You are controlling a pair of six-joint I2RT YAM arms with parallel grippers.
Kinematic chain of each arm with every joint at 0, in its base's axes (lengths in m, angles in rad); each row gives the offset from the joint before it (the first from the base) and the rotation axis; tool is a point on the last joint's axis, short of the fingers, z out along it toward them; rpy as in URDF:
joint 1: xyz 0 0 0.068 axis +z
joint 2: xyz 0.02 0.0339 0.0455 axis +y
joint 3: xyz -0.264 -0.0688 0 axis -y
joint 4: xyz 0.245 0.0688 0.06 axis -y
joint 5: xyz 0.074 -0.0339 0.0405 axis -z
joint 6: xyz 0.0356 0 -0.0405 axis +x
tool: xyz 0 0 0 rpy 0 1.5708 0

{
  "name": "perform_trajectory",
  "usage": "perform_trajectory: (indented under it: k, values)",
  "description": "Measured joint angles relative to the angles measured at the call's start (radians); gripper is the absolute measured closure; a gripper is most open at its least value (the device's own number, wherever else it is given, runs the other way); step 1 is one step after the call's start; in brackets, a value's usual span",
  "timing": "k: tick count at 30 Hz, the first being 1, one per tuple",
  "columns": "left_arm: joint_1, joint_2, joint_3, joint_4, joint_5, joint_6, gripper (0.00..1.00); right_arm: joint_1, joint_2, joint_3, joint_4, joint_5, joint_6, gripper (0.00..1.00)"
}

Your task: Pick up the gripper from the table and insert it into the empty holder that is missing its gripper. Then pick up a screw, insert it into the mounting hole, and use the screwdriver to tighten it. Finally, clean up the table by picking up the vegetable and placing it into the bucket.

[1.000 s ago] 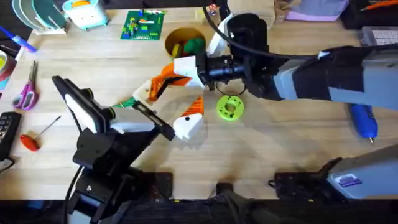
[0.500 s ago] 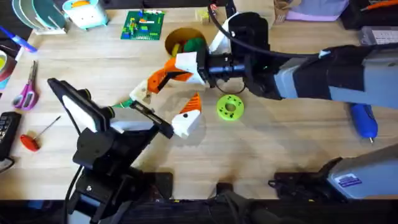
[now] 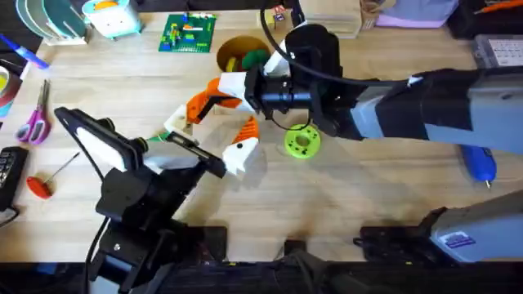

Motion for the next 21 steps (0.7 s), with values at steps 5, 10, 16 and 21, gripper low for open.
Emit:
perform_trajectory:
  k: [5, 10, 16, 21]
  values:
    - [0.000, 0.000, 0.000, 0.001, 0.001, -0.001, 0.008, 0.004, 0.000, 0.000, 0.010, 0.000, -0.007, 0.993]
    - [0.005, 0.000, 0.000, 0.006, 0.011, 0.002, 0.008, 0.039, 0.000, 0.000, 0.045, -0.004, -0.047, 0.993]
    - [0.012, 0.000, 0.000, 0.004, 0.027, 0.001, 0.008, 0.044, 0.000, 0.000, 0.037, -0.004, -0.085, 0.994]
    - [0.012, 0.000, 0.000, 0.004, 0.037, -0.003, 0.008, 0.044, 0.000, 0.000, 0.026, -0.005, -0.094, 0.994]
